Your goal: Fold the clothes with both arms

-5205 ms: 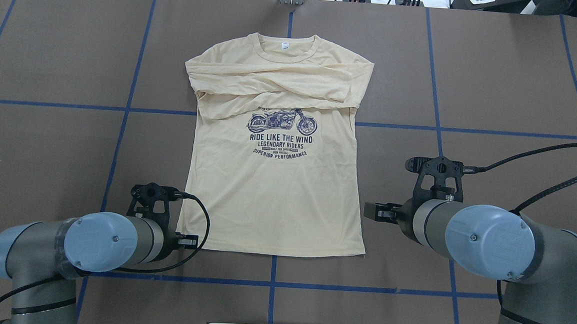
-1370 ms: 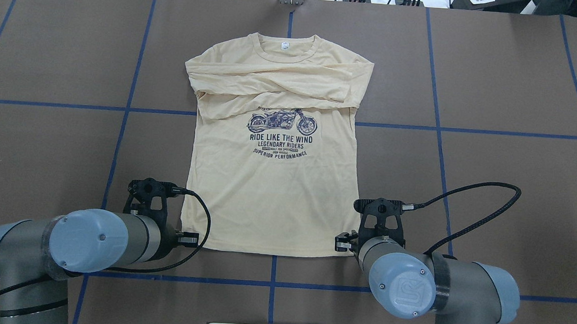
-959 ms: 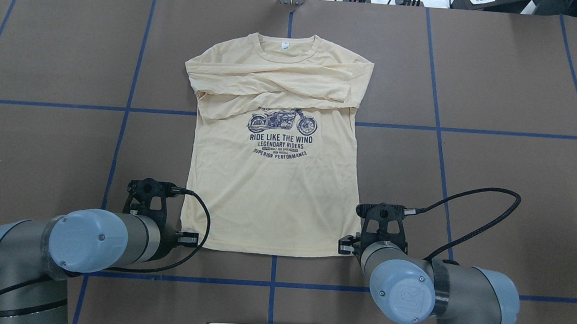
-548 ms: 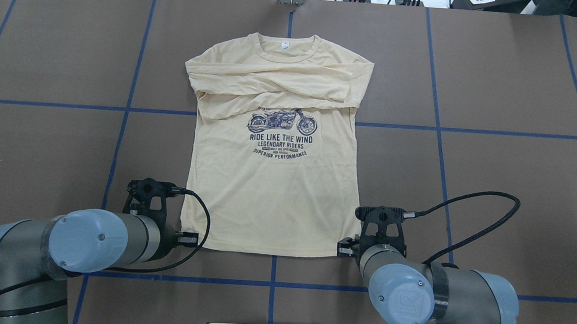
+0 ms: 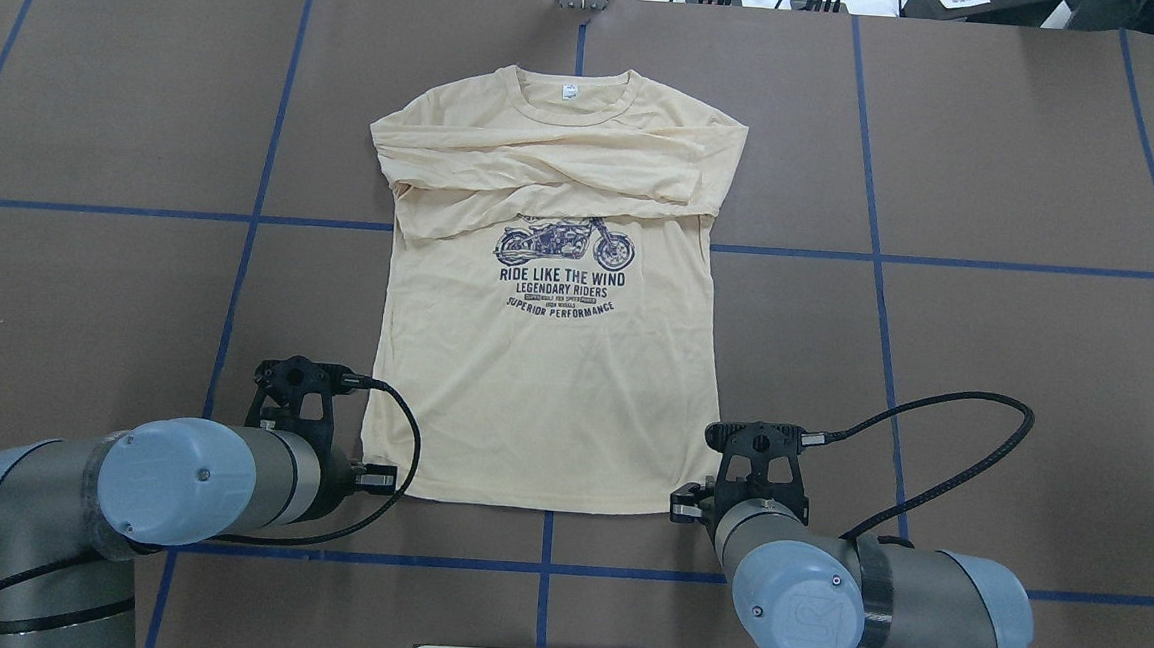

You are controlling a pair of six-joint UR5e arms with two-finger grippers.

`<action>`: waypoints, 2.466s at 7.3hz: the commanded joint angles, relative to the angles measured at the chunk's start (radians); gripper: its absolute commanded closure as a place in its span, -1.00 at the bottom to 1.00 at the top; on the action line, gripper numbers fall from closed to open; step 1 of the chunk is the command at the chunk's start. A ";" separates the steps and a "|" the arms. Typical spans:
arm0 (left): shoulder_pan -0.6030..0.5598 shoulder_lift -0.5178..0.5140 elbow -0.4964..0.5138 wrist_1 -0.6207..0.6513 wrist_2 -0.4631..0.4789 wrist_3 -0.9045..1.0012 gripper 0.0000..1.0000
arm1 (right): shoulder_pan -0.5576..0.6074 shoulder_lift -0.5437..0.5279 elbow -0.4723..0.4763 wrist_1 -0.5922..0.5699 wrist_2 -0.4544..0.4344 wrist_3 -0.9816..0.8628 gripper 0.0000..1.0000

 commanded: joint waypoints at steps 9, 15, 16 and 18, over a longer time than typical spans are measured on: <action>0.000 0.000 0.000 0.000 0.000 0.003 1.00 | -0.011 -0.002 -0.002 -0.001 -0.004 0.000 0.31; 0.000 -0.002 0.000 0.000 0.000 0.003 1.00 | -0.018 -0.003 -0.003 -0.002 -0.017 0.000 0.59; 0.000 -0.002 0.000 0.000 0.000 0.003 1.00 | -0.018 -0.002 -0.003 -0.002 -0.017 0.000 1.00; 0.002 -0.003 -0.002 0.000 0.000 0.003 1.00 | -0.018 -0.002 -0.003 -0.004 -0.026 0.000 1.00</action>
